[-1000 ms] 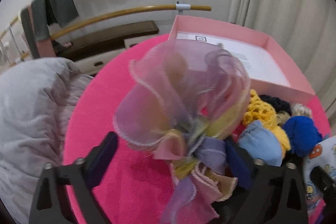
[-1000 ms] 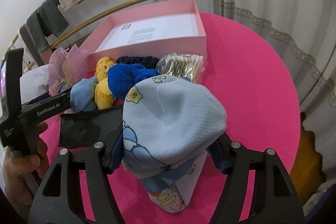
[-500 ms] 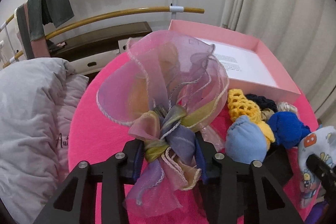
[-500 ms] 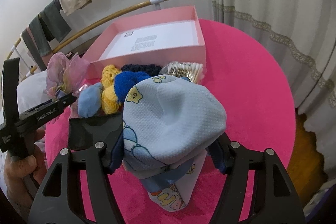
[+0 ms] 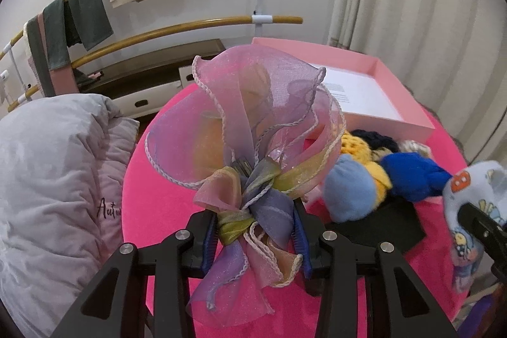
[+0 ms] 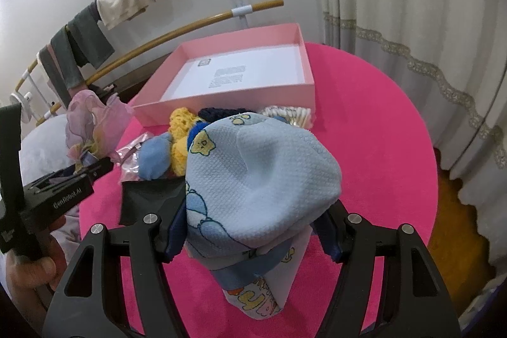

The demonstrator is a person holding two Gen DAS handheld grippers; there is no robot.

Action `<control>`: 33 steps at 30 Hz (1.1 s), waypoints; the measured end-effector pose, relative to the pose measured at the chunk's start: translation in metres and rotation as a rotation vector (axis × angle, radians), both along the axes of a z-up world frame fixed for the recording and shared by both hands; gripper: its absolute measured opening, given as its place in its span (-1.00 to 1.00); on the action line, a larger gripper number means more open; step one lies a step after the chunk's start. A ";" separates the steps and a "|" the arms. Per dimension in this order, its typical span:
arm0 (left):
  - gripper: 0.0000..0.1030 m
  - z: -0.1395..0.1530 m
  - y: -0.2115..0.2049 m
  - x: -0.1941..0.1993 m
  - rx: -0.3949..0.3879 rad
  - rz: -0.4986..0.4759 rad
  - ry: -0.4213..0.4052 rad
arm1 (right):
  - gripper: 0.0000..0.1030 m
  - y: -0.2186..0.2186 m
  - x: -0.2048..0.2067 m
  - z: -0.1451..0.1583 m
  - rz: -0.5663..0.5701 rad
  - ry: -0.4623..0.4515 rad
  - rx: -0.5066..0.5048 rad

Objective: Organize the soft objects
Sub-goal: 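Grasp the lilac bow with the left tool while the right tool grasps the blue baby hat, then carry the bow and hat into the pink box and open both tools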

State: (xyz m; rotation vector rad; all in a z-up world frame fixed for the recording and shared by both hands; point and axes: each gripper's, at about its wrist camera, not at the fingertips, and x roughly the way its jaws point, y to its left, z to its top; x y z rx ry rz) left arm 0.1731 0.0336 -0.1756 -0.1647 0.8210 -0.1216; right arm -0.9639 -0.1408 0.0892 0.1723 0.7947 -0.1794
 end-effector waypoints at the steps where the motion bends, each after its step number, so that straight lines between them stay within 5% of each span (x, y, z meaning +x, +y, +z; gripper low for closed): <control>1: -0.27 0.005 0.000 -0.009 -0.002 -0.003 -0.003 | 0.24 0.001 -0.001 0.002 0.003 -0.005 -0.002; 14: -0.27 0.082 0.042 -0.139 -0.005 -0.015 -0.085 | 0.24 0.012 -0.004 0.054 0.038 -0.114 -0.027; 33: -0.22 0.198 0.083 -0.327 -0.001 -0.042 -0.191 | 0.25 -0.026 0.096 0.106 0.054 -0.187 -0.016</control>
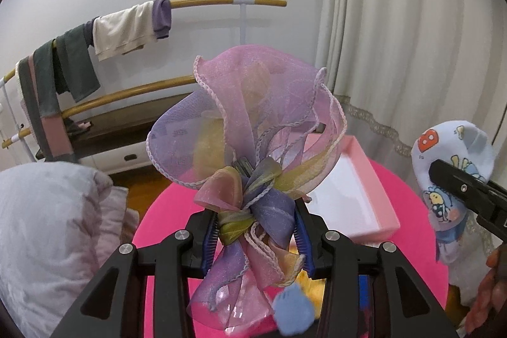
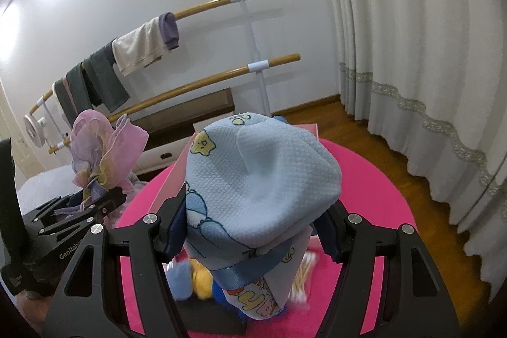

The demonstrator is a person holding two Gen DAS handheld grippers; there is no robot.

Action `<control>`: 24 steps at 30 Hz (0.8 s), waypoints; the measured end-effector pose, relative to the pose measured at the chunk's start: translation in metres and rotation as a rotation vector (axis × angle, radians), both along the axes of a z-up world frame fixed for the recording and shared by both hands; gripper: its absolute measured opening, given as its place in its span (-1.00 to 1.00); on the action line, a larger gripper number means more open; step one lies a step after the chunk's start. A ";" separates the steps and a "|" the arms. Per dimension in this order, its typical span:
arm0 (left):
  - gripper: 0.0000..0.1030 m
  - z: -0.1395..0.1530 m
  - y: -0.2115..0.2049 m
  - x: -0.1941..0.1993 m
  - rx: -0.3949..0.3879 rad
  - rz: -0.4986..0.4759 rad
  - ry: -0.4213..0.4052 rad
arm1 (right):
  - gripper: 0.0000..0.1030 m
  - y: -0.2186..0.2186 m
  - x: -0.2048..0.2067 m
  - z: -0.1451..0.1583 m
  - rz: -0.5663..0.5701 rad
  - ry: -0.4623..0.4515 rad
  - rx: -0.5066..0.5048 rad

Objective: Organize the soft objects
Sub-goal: 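Carry the bow and hat into the pink box and open both tools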

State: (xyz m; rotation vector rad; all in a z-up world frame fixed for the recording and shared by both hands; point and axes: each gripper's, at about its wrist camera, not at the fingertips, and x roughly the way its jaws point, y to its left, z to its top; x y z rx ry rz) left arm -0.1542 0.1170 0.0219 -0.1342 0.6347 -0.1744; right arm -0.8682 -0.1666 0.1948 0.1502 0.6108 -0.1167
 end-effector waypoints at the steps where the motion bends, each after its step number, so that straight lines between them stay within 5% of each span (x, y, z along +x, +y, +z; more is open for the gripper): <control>1: -0.22 0.007 0.004 -0.017 -0.003 -0.005 0.000 | 0.25 -0.004 0.007 0.001 0.002 0.004 0.005; 6: -0.21 0.022 0.017 -0.056 -0.002 -0.031 0.020 | 0.25 -0.023 0.056 -0.002 0.006 0.048 0.030; 14: -0.21 0.029 0.023 -0.171 -0.005 -0.079 0.145 | 0.25 -0.059 0.135 -0.027 -0.018 0.147 0.092; 24: -0.19 0.043 0.059 -0.405 0.032 -0.105 0.262 | 0.26 -0.077 0.198 -0.077 -0.036 0.291 0.109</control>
